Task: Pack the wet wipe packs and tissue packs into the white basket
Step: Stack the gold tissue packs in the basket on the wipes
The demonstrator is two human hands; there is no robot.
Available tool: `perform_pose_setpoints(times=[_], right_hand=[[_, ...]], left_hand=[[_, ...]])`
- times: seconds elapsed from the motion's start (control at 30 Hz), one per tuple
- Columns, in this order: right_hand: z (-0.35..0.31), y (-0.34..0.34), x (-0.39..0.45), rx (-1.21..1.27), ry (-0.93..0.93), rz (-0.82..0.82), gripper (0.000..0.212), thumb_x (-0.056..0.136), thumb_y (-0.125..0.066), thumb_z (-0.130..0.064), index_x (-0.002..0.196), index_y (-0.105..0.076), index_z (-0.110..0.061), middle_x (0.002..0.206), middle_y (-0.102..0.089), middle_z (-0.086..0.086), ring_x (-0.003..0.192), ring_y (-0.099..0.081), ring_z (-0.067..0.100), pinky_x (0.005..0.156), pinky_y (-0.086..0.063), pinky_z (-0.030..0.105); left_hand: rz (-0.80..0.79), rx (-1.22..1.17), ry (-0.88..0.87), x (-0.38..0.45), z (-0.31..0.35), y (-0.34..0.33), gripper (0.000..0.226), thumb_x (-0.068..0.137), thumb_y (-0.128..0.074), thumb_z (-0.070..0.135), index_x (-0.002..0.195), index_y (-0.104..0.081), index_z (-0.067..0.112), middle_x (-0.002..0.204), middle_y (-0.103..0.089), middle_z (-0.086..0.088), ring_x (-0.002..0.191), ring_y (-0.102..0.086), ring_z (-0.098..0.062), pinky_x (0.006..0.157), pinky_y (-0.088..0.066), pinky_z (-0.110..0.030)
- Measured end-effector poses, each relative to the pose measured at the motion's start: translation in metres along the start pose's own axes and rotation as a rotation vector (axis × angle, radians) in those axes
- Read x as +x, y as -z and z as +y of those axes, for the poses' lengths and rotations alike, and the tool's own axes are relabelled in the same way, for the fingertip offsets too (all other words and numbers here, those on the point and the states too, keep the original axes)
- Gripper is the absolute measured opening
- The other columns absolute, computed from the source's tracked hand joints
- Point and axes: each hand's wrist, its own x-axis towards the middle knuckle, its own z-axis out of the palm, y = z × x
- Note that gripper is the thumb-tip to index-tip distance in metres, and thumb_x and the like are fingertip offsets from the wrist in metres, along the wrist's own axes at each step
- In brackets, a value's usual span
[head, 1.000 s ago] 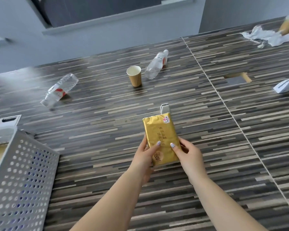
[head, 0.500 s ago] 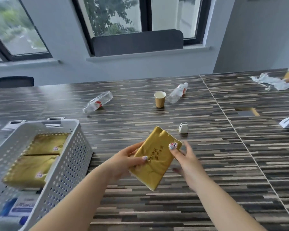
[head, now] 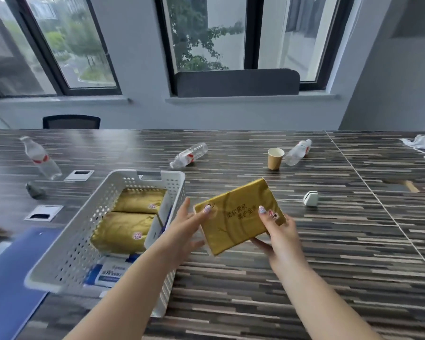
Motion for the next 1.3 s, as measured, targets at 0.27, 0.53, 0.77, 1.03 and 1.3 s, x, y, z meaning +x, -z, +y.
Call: perform_pose_setpoints(times=[0.27,0.53,0.77,1.03,1.3], right_hand=[[0.029,-0.093,-0.034,-0.287,0.206,-0.115,0.057,0.070,-0.075,-0.045,0.116,-0.048,-0.023,0.110,-0.061,-0.005,0.097,-0.058,0.008,0.082,-0.050,0.029],[0.048,-0.164,-0.054,-0.641,0.436,-0.206,0.013,0.088,-0.059,-0.043,0.097,-0.058,-0.032,0.087,-0.066,-0.014,0.077,-0.062,-0.002,0.052,-0.043,0.007],[0.075,-0.195,-0.055,-0.649,0.424,-0.197,0.030,0.097,-0.042,-0.038,0.122,-0.056,-0.030,0.097,-0.067,-0.013,0.088,-0.063,0.001,0.064,-0.047,0.014],[0.083,-0.208,-0.049,-0.348,-0.114,-0.381,0.048,0.087,-0.062,-0.032,0.132,-0.049,-0.021,0.112,-0.070,0.009,0.096,-0.069,0.024,0.074,-0.057,0.038],[0.109,-0.209,-0.051,-0.430,-0.283,-0.317,0.023,0.096,-0.051,-0.021,0.118,-0.055,-0.015,0.104,-0.072,0.015,0.097,-0.068,0.031,0.091,-0.051,0.055]], left_hand=[[0.008,0.180,-0.151,-0.038,0.043,0.093,0.045,0.078,-0.069,0.030,0.119,-0.058,0.015,0.112,-0.071,-0.010,0.107,-0.065,-0.029,0.093,-0.051,-0.052],[-0.017,0.185,-0.125,-0.061,0.066,0.166,0.068,0.067,-0.077,0.039,0.124,-0.057,0.008,0.121,-0.064,-0.022,0.114,-0.061,-0.039,0.096,-0.045,-0.062],[-0.014,0.115,-0.091,-0.067,0.074,0.209,0.056,0.076,-0.072,0.032,0.125,-0.057,0.009,0.123,-0.065,-0.019,0.114,-0.062,-0.036,0.093,-0.049,-0.059],[-0.027,-0.058,0.018,-0.072,0.075,0.235,0.036,0.083,-0.062,0.023,0.115,-0.060,0.007,0.102,-0.073,-0.013,0.084,-0.073,-0.025,0.063,-0.059,-0.035],[0.130,0.147,0.087,-0.072,0.056,0.255,0.035,0.093,-0.056,0.018,0.124,-0.058,0.001,0.114,-0.070,-0.015,0.105,-0.066,-0.027,0.091,-0.053,-0.044]])
